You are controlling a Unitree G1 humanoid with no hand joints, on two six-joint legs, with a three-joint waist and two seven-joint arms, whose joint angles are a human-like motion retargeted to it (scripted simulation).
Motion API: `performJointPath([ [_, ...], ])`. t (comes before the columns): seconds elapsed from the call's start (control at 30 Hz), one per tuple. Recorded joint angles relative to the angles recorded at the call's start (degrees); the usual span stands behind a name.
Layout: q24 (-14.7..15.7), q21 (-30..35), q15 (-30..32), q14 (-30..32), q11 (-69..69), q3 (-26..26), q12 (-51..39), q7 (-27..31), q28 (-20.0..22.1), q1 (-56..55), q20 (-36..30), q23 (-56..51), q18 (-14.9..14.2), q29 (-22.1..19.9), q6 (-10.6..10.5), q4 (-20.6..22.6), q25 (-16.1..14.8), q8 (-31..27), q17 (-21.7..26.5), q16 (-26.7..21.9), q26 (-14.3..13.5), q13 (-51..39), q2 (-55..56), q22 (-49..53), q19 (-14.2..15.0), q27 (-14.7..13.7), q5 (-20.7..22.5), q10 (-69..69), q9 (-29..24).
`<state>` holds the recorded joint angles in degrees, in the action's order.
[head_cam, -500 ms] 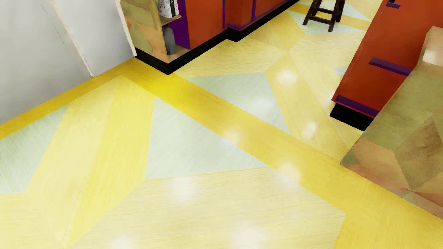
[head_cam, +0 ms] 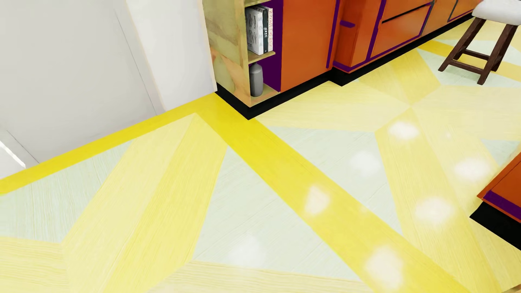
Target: Go to the dark sofa
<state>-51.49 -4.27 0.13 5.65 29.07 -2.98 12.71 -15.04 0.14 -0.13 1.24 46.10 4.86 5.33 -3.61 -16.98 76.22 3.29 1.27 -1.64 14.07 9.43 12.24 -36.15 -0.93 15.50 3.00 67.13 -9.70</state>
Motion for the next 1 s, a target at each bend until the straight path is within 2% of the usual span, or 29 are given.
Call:
performJointPath([
  [0.03, 0.27, 0.21, 0.15, 2.28, -1.14, 0.59, 1.70, -4.18, 0.35, 1.78, 0.79, -0.73, 0.32, 0.03, -0.65, -2.86, -0.91, 0.55, 0.11, 0.66, -0.16, -3.24, -1.14, 0.11, -0.31, -1.53, 0.12, -1.69, 0.43],
  [0.1, 0.74, 1.47, 0.04, 2.57, -2.99, 1.65, 3.82, -10.67, 0.98, 4.95, 1.95, -4.28, 1.23, -0.01, -1.67, -6.22, -2.95, 2.11, 1.47, 0.97, -0.45, -9.10, -2.38, 0.49, -0.59, -4.57, -0.07, -5.58, 1.18],
  [0.17, 0.70, 2.63, -0.56, -0.38, -4.80, 2.33, 3.33, -11.69, 0.63, 5.23, 1.92, -10.25, 2.61, -2.63, -2.25, -6.48, -5.08, 5.46, 3.86, 0.20, -0.83, -12.83, -2.94, -0.33, -0.54, -6.00, -1.45, -8.85, 1.55],
  [0.27, 0.67, 0.93, -0.09, -7.34, -8.47, 2.59, 0.08, -9.88, 0.86, 2.67, 1.57, -18.13, 1.75, -6.28, -2.17, -5.08, -10.76, 13.61, 7.57, -0.92, -1.87, -14.36, -3.08, -0.42, 0.02, -5.21, -5.77, -13.92, 1.72],
  [0.33, 1.43, -1.11, 1.05, -11.86, -11.18, 2.30, -1.73, -8.02, 1.19, 0.26, 0.97, -20.88, -1.29, -6.30, -1.44, -3.33, -14.88, 20.85, 10.05, -1.19, -3.63, -12.83, -3.56, 1.43, 0.73, -3.73, -10.06, -17.99, 1.82],
  [0.37, 1.75, -1.26, 1.56, -14.23, -11.63, 1.96, -2.23, -7.75, 1.38, -0.95, 0.24, -21.47, -3.25, -5.95, -0.93, -2.85, -15.60, 24.92, 11.45, -1.32, -4.69, -11.49, -3.67, 2.90, 1.22, -2.82, -12.71, -20.06, 1.88],
  [0.4, 1.95, -0.62, 2.12, -16.38, -11.90, 1.40, -2.27, -11.30, 1.46, -1.21, -0.65, -21.42, -4.08, -6.03, -0.44, -4.48, -15.52, 29.30, 12.68, -1.46, -5.64, -9.90, -3.96, 4.72, 1.78, -2.07, -15.52, -22.32, 1.97],
  [0.43, 2.06, 0.41, 2.86, -17.75, -12.29, 0.65, -2.37, -20.06, 1.29, -0.05, -1.39, -21.11, -3.24, -5.52, -0.08, -8.23, -14.92, 33.93, 14.00, -1.70, -6.34, -8.07, -4.48, 6.18, 2.39, -1.83, -18.24, -24.83, 2.12],
  [0.47, 2.17, 1.53, 3.78, -18.57, -12.69, -0.20, -2.33, -32.65, 1.35, 2.53, -2.07, -20.15, -0.73, -4.81, 0.09, -12.07, -13.98, 38.66, 14.84, -1.81, -6.74, -6.62, -5.15, 7.39, 3.03, -1.82, -20.81, -27.67, 2.29],
  [0.5, 2.00, 2.85, 4.83, -18.83, -13.13, -0.92, -2.33, -45.01, 1.39, 5.28, -2.97, -19.01, 0.96, -3.72, 0.10, -14.17, -13.07, 43.36, 15.36, -1.91, -6.97, -5.18, -6.06, 8.33, 3.74, -2.22, -23.12, -30.45, 2.42],
  [0.53, 1.50, 4.15, 6.09, -19.07, -13.82, -1.20, -2.41, -52.79, 1.25, 6.32, -4.17, -17.72, 0.63, -2.47, 0.02, -14.50, -12.25, 47.83, 15.50, -2.22, -7.22, -3.78, -7.29, 9.12, 4.50, -2.59, -25.03, -32.18, 2.43],
  [0.57, 0.74, 5.31, 7.63, -20.67, -14.77, -0.94, -2.66, -54.45, 1.01, 5.26, -5.73, -16.51, -2.34, -1.12, -0.12, -13.83, -11.33, 51.92, 15.54, -2.69, -7.59, -2.42, -8.86, 9.78, 5.32, -3.18, -26.59, -32.47, 2.32],
  [0.6, -0.04, 5.83, 9.27, -22.73, -15.84, -0.36, -3.28, -51.52, 0.63, 3.06, -7.80, -15.67, -5.73, -0.11, -0.29, -12.51, -10.46, 55.65, 15.58, -3.15, -8.29, -0.71, -10.84, 9.99, 6.20, -3.82, -28.09, -32.12, 2.12],
  [0.63, -0.69, 5.84, 10.35, -24.58, -16.53, 0.24, -3.95, -47.17, 0.04, 0.78, -10.29, -14.96, -7.17, 0.16, -0.44, -10.38, -9.44, 58.81, 15.14, -3.46, -9.09, 0.89, -12.98, 10.07, 6.92, -3.66, -29.90, -31.98, 1.90],
  [0.67, -1.22, 5.07, 8.89, -26.47, -16.10, 0.66, -4.95, -43.42, -0.40, -1.25, -12.83, -14.78, -6.07, -0.22, -0.43, -7.99, -8.56, 60.44, 13.92, -3.59, -9.81, 2.31, -14.63, 9.95, 7.37, -2.29, -32.14, -31.31, 1.69],
  [0.7, -1.77, 3.47, 4.12, -27.88, -14.27, 0.68, -5.81, -40.09, -0.90, -2.63, -15.25, -14.85, -5.03, -1.48, -0.24, -5.27, -8.57, 58.55, 11.77, -3.79, -10.17, 4.20, -15.02, 10.02, 6.75, -0.57, -34.35, -31.10, 1.45],
  [0.73, -2.03, 1.28, -1.41, -28.62, -10.23, -0.01, -6.28, -36.56, -1.00, -3.24, -17.25, -14.68, -4.15, -2.80, 0.04, -2.10, -9.51, 49.74, 8.97, -4.05, -10.71, 5.87, -12.77, 10.52, 2.97, 0.75, -35.35, -32.18, 1.14],
  [0.77, -1.91, -1.06, -4.40, -28.57, -3.88, -1.36, -6.56, -32.56, -1.09, -3.19, -18.86, -14.37, -3.39, -3.62, 0.28, 1.15, -11.04, 34.22, 5.74, -4.38, -11.14, 7.44, -7.76, 11.26, -1.19, 1.71, -33.11, -34.48, 0.81],
  [0.8, -1.53, -2.95, -5.90, -28.11, 2.57, -2.71, -6.93, -28.43, -1.19, -2.80, -20.39, -14.18, -2.82, -3.67, 0.47, 4.00, -12.75, 18.26, 2.57, -4.88, -11.60, 9.06, -2.36, 12.18, 0.99, 1.96, -27.07, -37.11, 0.62],
  [0.83, -1.14, -4.04, -6.64, -27.49, 7.76, -3.69, -7.60, -24.37, -1.42, -2.24, -22.17, -14.23, -2.41, -2.97, 0.63, 6.42, -13.90, 5.89, -0.20, -5.60, -12.01, 10.88, 1.75, 13.25, 2.82, 1.55, -19.13, -39.77, 0.64],
  [0.87, -0.69, -4.51, -7.17, -27.14, 11.65, -4.31, -8.64, -20.31, -1.75, -1.74, -24.30, -14.71, -2.11, -1.89, 0.83, 8.44, -14.48, -1.06, -2.56, -6.51, -12.54, 13.00, 4.70, 14.49, 4.26, 0.35, -12.10, -41.77, 0.77],
  [0.9, -0.08, -4.56, -7.25, -27.14, 14.31, -4.76, -10.11, -16.12, -2.10, -1.21, -26.66, -15.45, -1.85, -0.44, 1.13, 10.30, -14.71, -3.52, -4.51, -7.54, -13.31, 15.25, 7.31, 15.85, 5.17, -1.53, -7.28, -43.15, 0.88],
  [0.93, 0.50, -4.44, -7.00, -27.50, 15.69, -5.11, -11.98, -11.79, -2.33, -0.66, -29.06, -16.03, -1.55, 0.87, 1.51, 12.03, -14.66, -2.40, -6.14, -8.63, -13.88, 17.37, 10.02, 17.17, 4.76, -3.51, -4.87, -43.99, 0.88],
  [1.0, -0.29, -3.73, -5.50, -28.37, 13.15, -5.71, -15.99, -3.37, -2.04, 1.38, -33.42, -15.38, -0.83, 3.59, 2.32, 15.51, -14.52, 5.63, -8.01, -10.49, -14.09, 20.01, 14.81, 19.00, 2.48, -6.37, -5.19, -45.71, 0.67],
])
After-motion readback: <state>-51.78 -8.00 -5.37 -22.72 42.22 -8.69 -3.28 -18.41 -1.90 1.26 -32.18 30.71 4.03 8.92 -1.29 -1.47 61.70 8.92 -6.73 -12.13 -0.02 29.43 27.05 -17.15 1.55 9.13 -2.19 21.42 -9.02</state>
